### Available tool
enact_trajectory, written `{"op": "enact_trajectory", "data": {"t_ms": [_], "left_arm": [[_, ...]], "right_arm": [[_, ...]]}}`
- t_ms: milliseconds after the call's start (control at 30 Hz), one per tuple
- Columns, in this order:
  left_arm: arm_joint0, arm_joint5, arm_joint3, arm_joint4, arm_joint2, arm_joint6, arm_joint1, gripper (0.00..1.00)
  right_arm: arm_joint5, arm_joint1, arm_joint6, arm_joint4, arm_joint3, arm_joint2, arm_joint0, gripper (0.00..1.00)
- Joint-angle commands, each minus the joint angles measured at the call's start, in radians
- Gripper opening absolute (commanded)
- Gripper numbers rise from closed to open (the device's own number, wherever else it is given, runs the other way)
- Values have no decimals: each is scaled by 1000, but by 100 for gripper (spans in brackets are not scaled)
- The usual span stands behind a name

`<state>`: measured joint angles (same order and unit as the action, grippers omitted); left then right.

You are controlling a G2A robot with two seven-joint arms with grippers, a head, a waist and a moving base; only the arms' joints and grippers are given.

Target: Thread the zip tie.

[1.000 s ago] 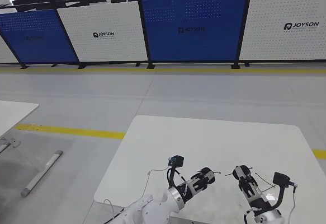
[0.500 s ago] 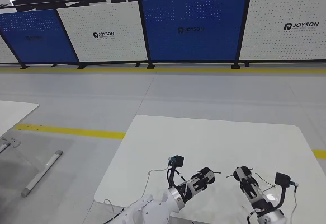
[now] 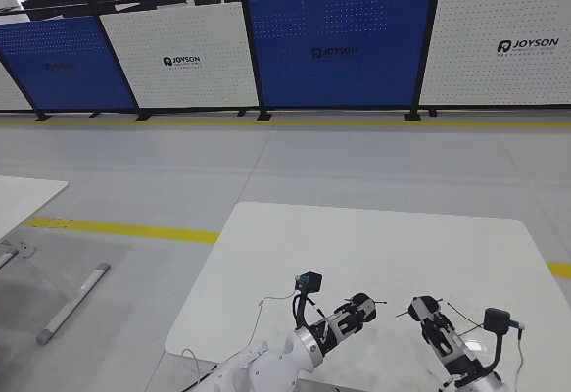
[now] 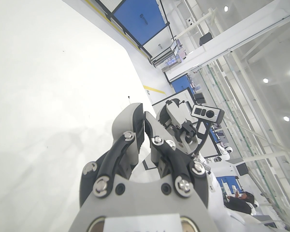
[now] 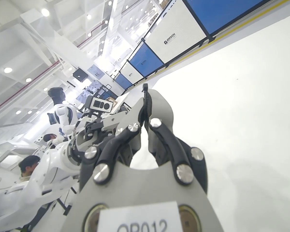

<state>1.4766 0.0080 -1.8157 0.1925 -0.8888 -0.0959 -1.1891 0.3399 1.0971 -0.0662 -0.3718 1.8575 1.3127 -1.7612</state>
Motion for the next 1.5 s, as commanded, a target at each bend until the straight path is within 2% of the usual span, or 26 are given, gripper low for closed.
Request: {"op": "enact_trajectory", "data": {"t_ms": [0, 233, 400, 467, 567, 800, 1133, 1467], "left_arm": [[0, 0, 0, 0, 0, 0, 0, 0], [0, 0, 0, 0, 0, 0, 0, 0], [0, 0, 0, 0, 0, 0, 0, 0], [0, 0, 0, 0, 0, 0, 0, 0], [0, 0, 0, 0, 0, 0, 0, 0], [0, 0, 0, 0, 0, 0, 0, 0], [0, 0, 0, 0, 0, 0, 0, 0], [0, 0, 0, 0, 0, 0, 0, 0]], "right_arm": [[-8, 2, 8, 7, 0, -2, 3, 0], [-85, 26, 199, -87, -21, -74, 26, 0], [-111, 37, 268, -151, -43, -109, 24, 0], [-108, 38, 262, -160, -37, -112, 18, 0], [-81, 38, 213, -110, -17, -108, 8, 0], [-81, 38, 213, -110, -17, -108, 8, 0], [-110, 52, 271, -110, -42, -110, 40, 0], [-123, 55, 248, -116, -44, -117, 47, 0]]}}
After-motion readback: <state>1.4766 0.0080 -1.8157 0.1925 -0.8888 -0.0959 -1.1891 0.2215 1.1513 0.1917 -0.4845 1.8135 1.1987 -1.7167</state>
